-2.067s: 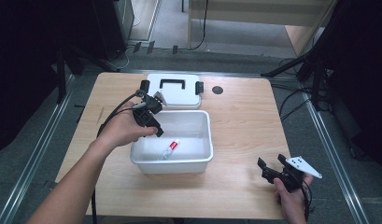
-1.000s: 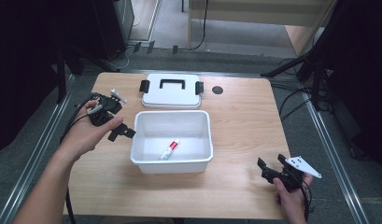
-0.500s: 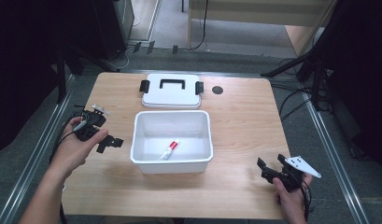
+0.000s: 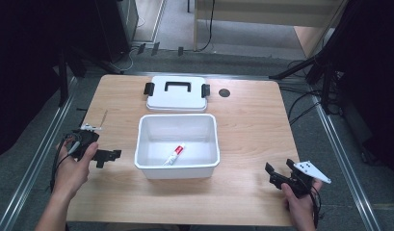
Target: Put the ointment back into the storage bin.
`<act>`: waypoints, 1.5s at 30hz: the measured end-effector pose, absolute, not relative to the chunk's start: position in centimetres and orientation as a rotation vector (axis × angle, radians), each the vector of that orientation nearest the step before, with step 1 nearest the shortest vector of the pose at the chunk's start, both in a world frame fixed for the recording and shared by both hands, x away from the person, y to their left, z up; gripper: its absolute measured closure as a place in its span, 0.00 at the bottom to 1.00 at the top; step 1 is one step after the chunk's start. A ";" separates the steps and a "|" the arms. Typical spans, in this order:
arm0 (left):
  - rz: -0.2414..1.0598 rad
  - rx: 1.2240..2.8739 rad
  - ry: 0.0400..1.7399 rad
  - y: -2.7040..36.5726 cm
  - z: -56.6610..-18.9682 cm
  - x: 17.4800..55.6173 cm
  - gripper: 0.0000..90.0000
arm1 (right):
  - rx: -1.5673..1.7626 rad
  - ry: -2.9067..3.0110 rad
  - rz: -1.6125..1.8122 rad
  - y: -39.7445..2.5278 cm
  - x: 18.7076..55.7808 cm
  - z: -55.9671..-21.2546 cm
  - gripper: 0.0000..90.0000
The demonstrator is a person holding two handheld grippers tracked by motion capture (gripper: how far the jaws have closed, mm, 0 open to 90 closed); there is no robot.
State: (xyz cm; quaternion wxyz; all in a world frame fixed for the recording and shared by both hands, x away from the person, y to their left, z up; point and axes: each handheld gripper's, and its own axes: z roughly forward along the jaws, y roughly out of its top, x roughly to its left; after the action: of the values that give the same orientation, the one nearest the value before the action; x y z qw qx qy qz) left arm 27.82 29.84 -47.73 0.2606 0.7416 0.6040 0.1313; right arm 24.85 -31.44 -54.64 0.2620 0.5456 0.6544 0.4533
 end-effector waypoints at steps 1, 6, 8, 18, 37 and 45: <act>0.377 1.991 1.641 30.1 -48.0 27.6 0.00 | 1.475 1.771 1.226 -31.4 24.9 -54.6 0.14; 0.477 1.899 1.663 31.2 -49.4 26.5 0.00 | 1.472 1.773 1.224 -31.4 24.9 -54.6 0.14; 0.509 1.874 1.660 31.6 -49.9 26.0 0.00 | 1.473 1.772 1.223 -31.4 24.9 -54.6 0.14; 0.639 1.738 1.670 33.2 -52.6 23.8 0.00 | 1.478 1.773 1.221 -31.4 24.9 -54.6 0.14; 0.833 1.522 1.562 36.0 -54.8 17.9 0.00 | 1.479 1.770 1.224 -31.5 24.9 -54.6 0.14; 0.811 1.547 1.536 35.7 -55.0 18.0 0.00 | 1.482 1.769 1.228 -31.5 24.9 -54.7 0.14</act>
State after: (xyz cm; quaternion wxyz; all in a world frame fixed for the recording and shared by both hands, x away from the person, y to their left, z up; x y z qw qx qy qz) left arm 18.05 35.72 -55.02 0.3966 0.6107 0.6061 0.3199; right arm 24.89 -31.50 -54.65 0.2608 0.5472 0.6534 0.4536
